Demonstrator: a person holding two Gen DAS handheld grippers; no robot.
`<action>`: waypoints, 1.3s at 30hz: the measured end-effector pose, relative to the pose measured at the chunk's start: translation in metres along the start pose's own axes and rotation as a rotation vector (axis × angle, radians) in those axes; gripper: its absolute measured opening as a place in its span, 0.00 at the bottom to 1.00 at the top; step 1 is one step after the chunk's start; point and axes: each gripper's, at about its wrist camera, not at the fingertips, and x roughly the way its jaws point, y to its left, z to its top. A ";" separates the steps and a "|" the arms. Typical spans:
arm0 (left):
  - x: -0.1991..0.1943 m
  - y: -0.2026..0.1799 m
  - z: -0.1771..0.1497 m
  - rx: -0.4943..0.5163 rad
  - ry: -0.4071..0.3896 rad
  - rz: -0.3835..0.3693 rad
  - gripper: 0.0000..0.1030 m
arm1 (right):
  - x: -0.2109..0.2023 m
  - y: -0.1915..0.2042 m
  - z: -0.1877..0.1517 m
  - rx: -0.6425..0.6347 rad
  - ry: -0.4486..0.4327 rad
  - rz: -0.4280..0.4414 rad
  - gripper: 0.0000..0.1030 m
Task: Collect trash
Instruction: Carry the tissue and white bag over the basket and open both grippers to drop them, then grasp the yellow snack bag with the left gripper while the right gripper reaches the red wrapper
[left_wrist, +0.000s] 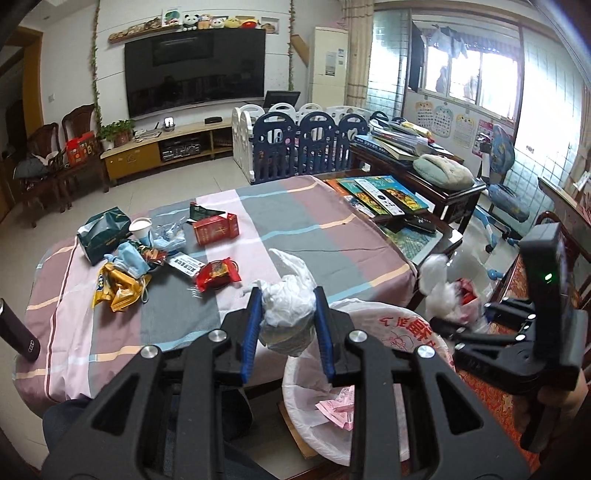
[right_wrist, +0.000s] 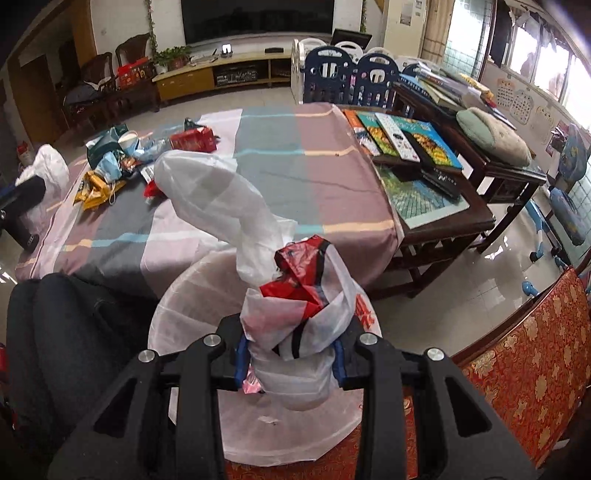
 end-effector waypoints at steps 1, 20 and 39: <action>0.001 -0.002 -0.001 0.006 0.004 -0.001 0.28 | 0.004 -0.001 -0.003 0.008 0.017 0.005 0.34; 0.047 -0.028 -0.013 0.052 0.129 -0.211 0.30 | -0.040 -0.061 0.011 0.299 -0.141 0.067 0.81; 0.140 0.207 -0.016 -0.341 0.148 0.213 0.89 | 0.013 -0.022 0.037 0.287 -0.064 0.102 0.85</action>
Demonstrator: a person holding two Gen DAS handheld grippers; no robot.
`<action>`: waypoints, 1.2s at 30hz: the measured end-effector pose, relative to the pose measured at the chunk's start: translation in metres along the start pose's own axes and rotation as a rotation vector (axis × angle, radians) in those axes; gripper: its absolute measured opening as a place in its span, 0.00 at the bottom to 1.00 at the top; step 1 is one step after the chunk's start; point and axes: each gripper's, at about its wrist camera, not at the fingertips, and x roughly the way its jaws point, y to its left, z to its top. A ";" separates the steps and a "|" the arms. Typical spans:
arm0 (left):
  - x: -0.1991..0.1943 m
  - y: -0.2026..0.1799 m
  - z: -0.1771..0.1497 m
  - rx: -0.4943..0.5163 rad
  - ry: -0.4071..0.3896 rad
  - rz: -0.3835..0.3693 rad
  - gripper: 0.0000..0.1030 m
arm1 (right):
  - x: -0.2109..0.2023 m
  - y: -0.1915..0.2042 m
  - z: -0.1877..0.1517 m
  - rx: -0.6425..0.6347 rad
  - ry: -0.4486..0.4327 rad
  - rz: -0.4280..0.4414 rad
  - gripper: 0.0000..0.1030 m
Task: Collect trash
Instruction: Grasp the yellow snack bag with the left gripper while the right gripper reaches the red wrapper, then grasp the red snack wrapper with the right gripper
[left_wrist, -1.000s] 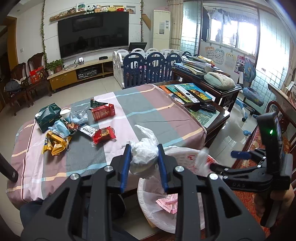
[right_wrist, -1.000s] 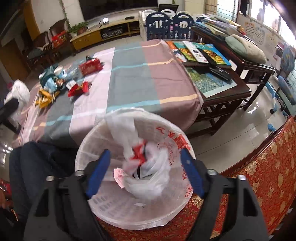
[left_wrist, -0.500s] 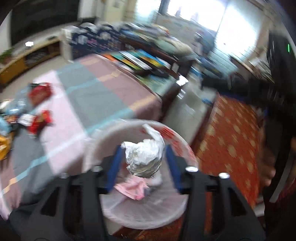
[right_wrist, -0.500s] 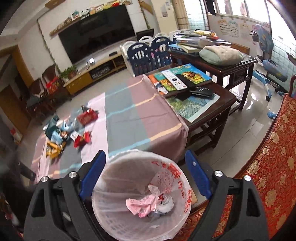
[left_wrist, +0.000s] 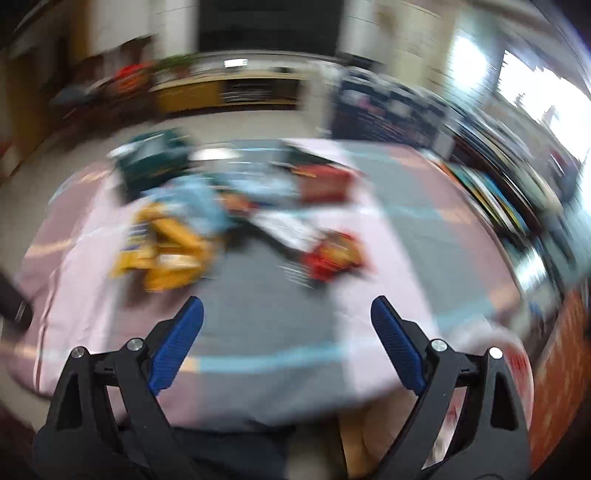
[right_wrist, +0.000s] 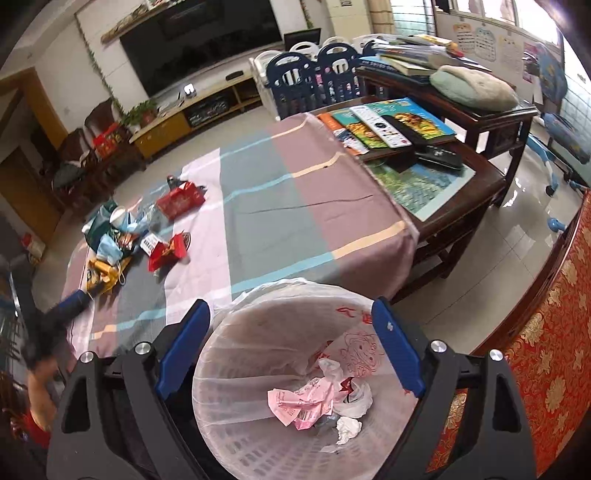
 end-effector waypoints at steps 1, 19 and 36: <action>0.008 0.029 0.010 -0.081 -0.006 0.032 0.89 | 0.005 0.003 0.000 -0.006 0.010 0.002 0.85; 0.098 0.129 0.022 -0.151 0.084 -0.036 0.28 | 0.073 0.072 0.009 -0.066 0.125 0.029 0.85; -0.004 0.116 -0.043 -0.315 -0.036 0.010 0.27 | 0.213 0.219 0.039 -0.297 0.123 0.000 0.85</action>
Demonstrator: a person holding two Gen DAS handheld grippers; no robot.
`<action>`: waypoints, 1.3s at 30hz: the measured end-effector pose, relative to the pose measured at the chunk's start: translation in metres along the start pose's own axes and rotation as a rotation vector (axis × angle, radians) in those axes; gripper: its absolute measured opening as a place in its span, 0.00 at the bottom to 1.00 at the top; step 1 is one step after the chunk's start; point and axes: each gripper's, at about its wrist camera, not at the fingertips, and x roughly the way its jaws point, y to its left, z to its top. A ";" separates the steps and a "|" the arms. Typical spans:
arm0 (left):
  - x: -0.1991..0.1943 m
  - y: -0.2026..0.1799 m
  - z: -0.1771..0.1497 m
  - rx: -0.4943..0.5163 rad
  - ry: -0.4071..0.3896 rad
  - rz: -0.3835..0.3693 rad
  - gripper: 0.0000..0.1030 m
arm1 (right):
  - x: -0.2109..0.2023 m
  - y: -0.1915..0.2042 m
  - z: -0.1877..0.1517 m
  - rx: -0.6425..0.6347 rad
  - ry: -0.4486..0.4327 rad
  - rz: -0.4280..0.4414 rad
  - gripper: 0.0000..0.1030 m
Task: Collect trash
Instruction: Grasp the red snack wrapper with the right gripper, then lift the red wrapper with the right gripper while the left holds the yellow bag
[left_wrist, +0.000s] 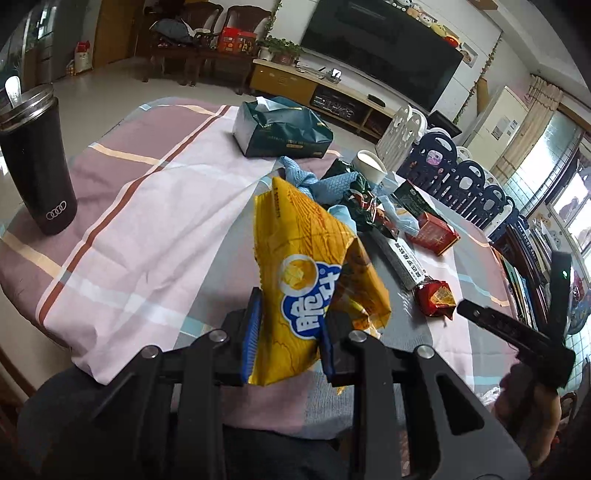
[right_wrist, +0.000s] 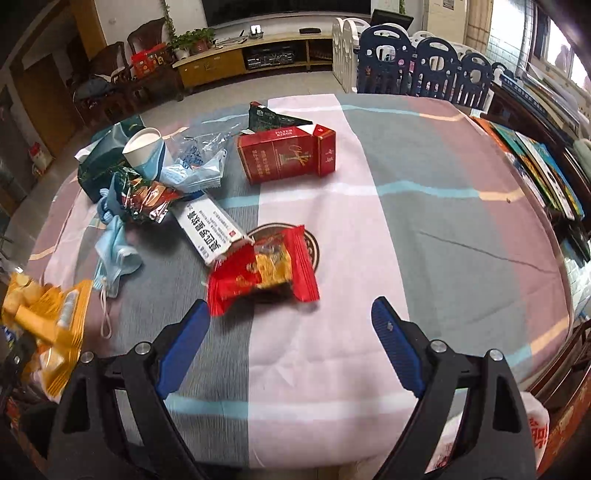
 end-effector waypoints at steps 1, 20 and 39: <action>-0.001 0.000 -0.003 0.001 0.005 -0.004 0.27 | 0.008 0.005 0.005 -0.014 0.004 -0.009 0.85; 0.015 -0.004 -0.011 0.010 0.069 -0.025 0.27 | 0.020 0.028 -0.010 -0.120 0.011 -0.027 0.26; 0.019 -0.001 -0.010 -0.002 0.086 -0.016 0.27 | -0.036 -0.003 -0.074 0.017 0.018 0.038 0.26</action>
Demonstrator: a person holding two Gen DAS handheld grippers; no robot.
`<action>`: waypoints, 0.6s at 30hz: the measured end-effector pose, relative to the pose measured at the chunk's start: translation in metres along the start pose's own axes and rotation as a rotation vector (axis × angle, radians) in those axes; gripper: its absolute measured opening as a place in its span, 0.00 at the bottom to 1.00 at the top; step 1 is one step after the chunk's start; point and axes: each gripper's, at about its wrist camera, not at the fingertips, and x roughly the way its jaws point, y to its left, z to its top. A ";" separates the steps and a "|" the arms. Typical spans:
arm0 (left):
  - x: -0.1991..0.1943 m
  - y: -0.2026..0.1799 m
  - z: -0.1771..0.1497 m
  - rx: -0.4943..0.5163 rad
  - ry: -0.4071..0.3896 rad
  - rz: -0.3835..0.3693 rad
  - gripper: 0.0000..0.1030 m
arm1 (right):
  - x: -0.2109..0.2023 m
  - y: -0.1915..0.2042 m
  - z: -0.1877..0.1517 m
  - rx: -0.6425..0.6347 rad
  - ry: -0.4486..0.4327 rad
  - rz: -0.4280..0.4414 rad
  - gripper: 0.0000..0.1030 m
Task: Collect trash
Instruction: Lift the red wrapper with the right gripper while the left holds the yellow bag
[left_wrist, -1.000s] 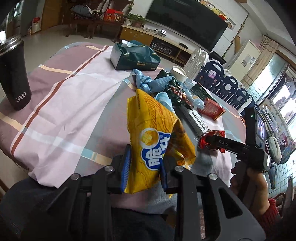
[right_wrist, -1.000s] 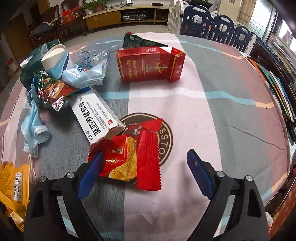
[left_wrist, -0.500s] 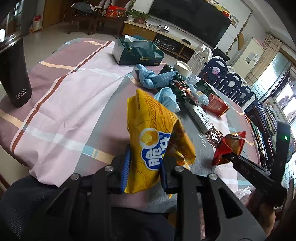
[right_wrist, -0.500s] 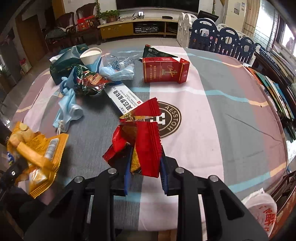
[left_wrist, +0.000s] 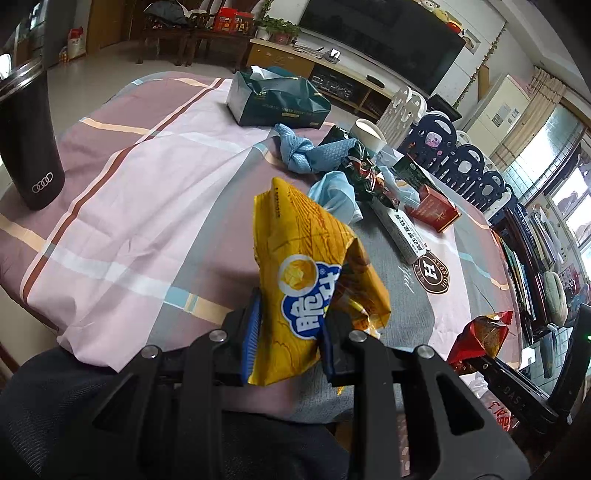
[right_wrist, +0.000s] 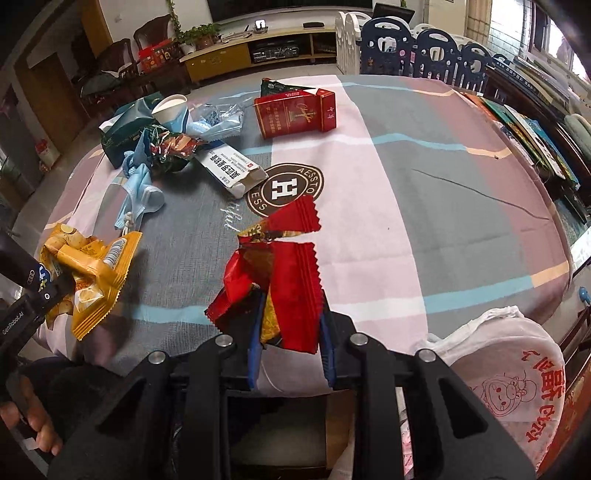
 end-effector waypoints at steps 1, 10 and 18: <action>0.000 0.000 0.000 -0.001 0.000 0.000 0.27 | 0.000 0.001 0.000 -0.002 0.000 0.002 0.26; 0.001 0.002 0.000 -0.007 0.001 0.000 0.27 | 0.000 0.007 -0.004 -0.023 0.001 0.005 0.26; 0.001 0.003 -0.001 -0.010 0.002 -0.001 0.27 | 0.004 0.007 -0.007 -0.020 0.013 0.010 0.26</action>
